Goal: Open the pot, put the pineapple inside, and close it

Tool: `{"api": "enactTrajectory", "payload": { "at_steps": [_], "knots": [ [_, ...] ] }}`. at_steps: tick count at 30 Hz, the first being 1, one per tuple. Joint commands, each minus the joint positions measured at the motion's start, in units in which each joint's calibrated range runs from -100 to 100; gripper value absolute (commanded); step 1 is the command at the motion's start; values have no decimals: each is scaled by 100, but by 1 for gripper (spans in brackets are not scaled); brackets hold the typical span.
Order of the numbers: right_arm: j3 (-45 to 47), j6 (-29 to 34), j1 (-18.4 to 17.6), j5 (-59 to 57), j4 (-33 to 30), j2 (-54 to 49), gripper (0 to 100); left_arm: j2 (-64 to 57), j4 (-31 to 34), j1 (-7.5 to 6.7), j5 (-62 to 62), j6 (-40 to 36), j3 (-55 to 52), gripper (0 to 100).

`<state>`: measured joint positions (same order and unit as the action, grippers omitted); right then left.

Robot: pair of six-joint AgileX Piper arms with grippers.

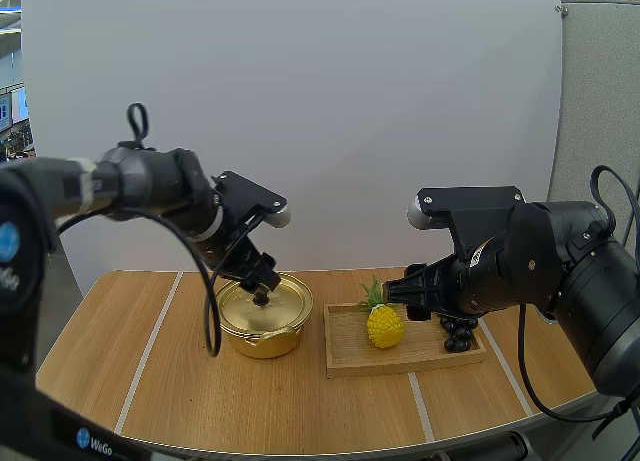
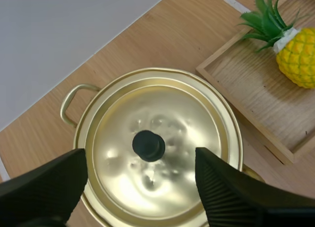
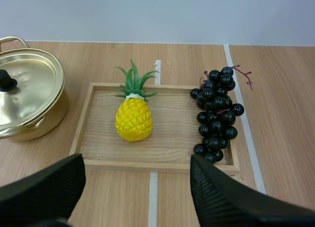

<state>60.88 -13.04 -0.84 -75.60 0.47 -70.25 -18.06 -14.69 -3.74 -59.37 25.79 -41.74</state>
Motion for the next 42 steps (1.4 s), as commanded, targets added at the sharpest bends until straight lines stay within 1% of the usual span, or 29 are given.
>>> {"api": "enactTrajectory", "payload": {
  "at_steps": [1,10,21,24,26,29,31,36,42],
  "knots": [
    [-41,0,23,37,-47,-13,100,869,55,-54,-78,10,600,100],
    [-41,0,23,37,-47,-13,100,1740,63,-54,-417,10,1079,100],
    [-41,0,23,37,-47,-13,100,1893,63,-54,-492,10,1106,100],
    [-41,0,23,37,-47,-13,100,1893,63,-54,-510,10,1106,62],
    [-41,0,23,37,-47,-13,100,1893,53,-54,-523,10,1106,43],
    [-41,0,23,37,-47,-13,100,1893,53,-54,-635,10,1106,16],
    [-41,0,23,37,-47,-13,100,1893,53,-54,-781,10,1120,0],
    [-41,0,23,37,-47,-13,100,1808,41,-54,-1229,10,1214,0],
    [-41,0,23,37,-47,-13,100,1294,-2,-54,-2092,-69,1703,0]
  ]
}}
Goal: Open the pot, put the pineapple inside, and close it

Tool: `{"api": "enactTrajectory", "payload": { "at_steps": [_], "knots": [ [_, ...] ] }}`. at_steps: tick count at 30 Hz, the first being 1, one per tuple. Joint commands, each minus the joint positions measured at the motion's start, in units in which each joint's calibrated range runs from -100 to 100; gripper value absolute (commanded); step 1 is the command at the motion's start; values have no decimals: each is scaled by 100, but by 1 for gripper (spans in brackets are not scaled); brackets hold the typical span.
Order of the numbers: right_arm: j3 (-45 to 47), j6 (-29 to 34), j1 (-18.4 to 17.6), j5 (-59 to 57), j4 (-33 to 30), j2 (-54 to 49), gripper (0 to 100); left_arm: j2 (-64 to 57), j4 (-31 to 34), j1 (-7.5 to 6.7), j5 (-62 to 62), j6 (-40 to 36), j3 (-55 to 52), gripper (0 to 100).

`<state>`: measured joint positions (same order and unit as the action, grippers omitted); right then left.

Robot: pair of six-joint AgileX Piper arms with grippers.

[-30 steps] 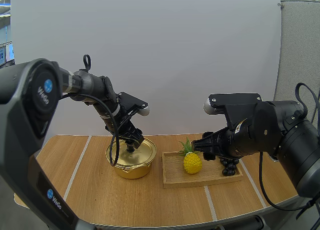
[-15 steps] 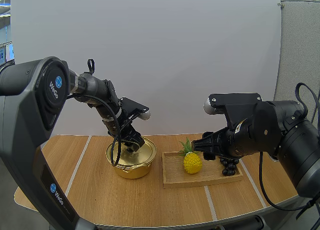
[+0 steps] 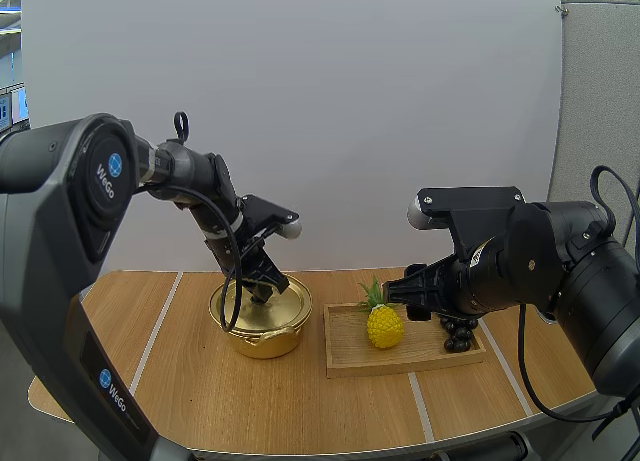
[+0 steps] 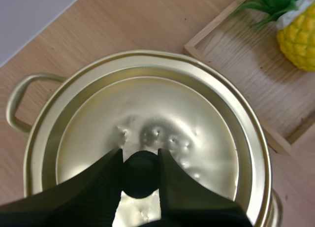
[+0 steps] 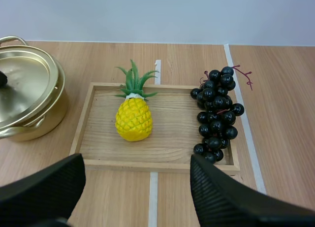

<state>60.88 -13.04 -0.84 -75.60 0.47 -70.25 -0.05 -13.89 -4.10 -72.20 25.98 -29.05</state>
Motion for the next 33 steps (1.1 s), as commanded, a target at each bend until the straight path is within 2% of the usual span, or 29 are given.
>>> {"api": "enactTrajectory", "payload": {
  "at_steps": [1,7,19,27,33],
  "knots": [
    [-41,0,23,37,-47,-13,100,-612,-92,-18,-880,-89,541,0],
    [-41,0,23,37,-47,-13,100,-1480,-96,-18,-1109,-100,1253,0],
    [-41,0,23,37,8,-13,100,-2654,-22,-18,-1124,-669,3220,0],
    [-41,0,23,69,31,-13,100,-2671,710,-18,-1055,-1579,4908,0],
    [-41,-59,23,340,432,-13,100,-2660,910,-18,-962,-1814,6006,0]
  ]
}}
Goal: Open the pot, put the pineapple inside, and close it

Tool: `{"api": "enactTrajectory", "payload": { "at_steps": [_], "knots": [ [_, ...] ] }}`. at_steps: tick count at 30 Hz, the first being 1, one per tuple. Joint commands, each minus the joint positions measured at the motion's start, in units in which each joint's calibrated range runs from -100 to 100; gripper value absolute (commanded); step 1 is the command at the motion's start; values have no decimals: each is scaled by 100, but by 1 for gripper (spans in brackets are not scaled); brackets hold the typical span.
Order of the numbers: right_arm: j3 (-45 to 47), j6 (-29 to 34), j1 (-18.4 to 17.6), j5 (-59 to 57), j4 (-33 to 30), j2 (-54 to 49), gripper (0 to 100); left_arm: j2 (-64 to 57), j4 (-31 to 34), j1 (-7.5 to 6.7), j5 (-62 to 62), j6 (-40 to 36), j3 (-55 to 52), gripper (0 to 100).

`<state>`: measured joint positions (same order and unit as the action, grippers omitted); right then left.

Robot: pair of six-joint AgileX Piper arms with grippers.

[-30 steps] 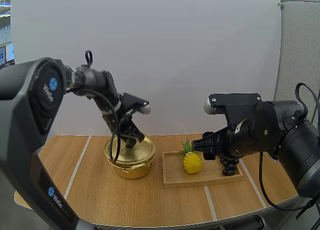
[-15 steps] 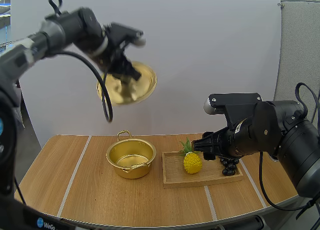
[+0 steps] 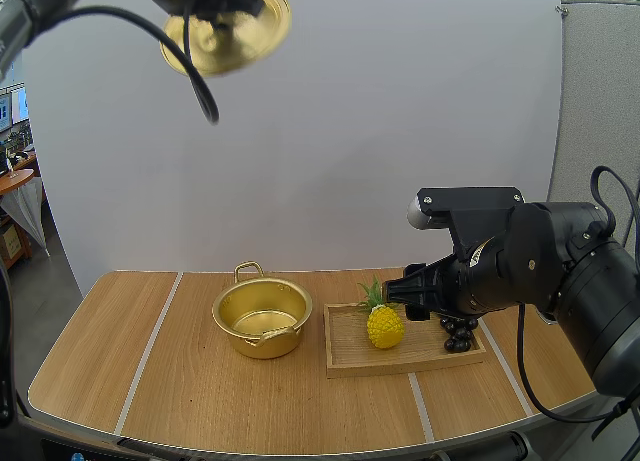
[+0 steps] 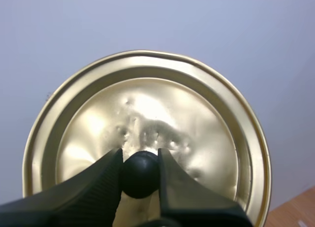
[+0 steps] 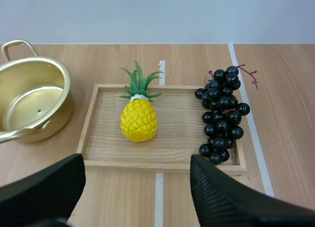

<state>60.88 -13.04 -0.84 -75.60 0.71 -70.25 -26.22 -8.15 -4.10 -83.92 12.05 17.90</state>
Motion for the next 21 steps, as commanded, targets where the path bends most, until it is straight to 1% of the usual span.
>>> {"api": "enactTrajectory", "payload": {
  "at_steps": [1,5,8,13,15,18,21],
  "knots": [
    [-41,-84,23,429,456,-13,100,-43,381,-18,255,-470,1447,0],
    [-41,-165,23,749,469,19,100,-43,633,-18,544,-592,1972,0],
    [-41,-165,23,864,469,289,100,-43,757,-18,763,-592,2170,0],
    [-41,-165,23,1389,499,1218,100,-43,757,-18,1604,-583,2168,0],
    [-53,-165,23,1628,499,1538,100,-43,757,-18,1634,-583,2168,0],
    [-246,-165,23,1685,499,2149,100,-43,757,-18,1634,-583,2168,0],
    [-591,-165,14,1685,591,2650,100,-43,757,-18,1634,-583,2168,0]
  ]
}}
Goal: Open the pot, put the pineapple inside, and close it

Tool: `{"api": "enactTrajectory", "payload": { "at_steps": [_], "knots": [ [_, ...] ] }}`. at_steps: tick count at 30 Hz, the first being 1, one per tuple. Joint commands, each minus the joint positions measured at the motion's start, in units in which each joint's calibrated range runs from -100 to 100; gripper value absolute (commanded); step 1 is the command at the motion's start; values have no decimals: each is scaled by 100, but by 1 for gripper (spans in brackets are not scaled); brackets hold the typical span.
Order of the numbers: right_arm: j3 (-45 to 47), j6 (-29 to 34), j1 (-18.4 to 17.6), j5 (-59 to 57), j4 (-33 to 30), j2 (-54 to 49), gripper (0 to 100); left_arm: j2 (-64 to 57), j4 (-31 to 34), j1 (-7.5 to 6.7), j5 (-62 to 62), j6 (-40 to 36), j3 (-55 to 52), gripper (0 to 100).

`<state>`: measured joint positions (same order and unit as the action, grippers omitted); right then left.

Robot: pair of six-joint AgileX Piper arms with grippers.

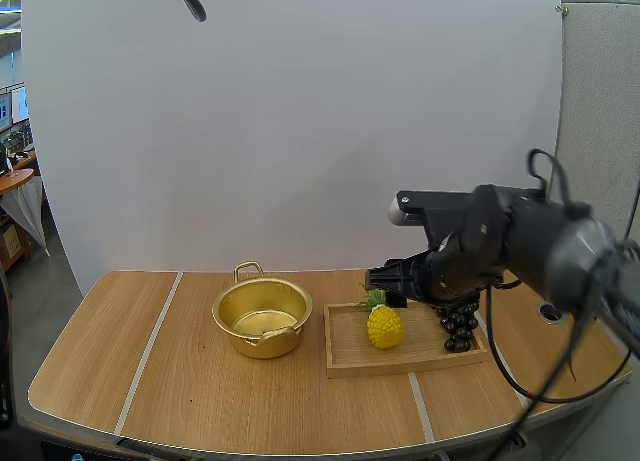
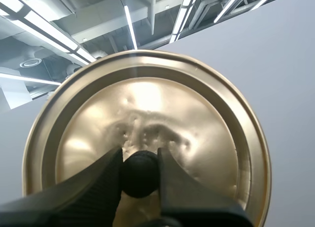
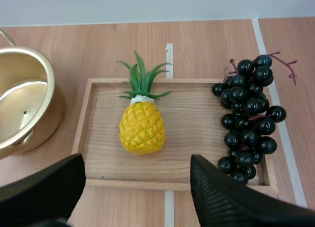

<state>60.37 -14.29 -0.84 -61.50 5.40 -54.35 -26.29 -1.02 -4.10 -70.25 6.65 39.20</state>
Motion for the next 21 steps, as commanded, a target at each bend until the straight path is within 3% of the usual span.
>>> {"api": "enactTrajectory", "payload": {
  "at_steps": [1,8,17,21],
  "knots": [
    [-667,-40,14,274,180,1237,100,-36,43,-18,267,-43,38,0],
    [-1277,-40,14,274,296,2214,100,-36,43,-18,267,-43,38,0],
    [-1328,-40,6,663,263,2980,100,-36,43,-18,267,-43,38,0],
    [-1328,-30,-158,703,251,3161,100,-36,43,-18,267,-43,38,0]
  ]
}}
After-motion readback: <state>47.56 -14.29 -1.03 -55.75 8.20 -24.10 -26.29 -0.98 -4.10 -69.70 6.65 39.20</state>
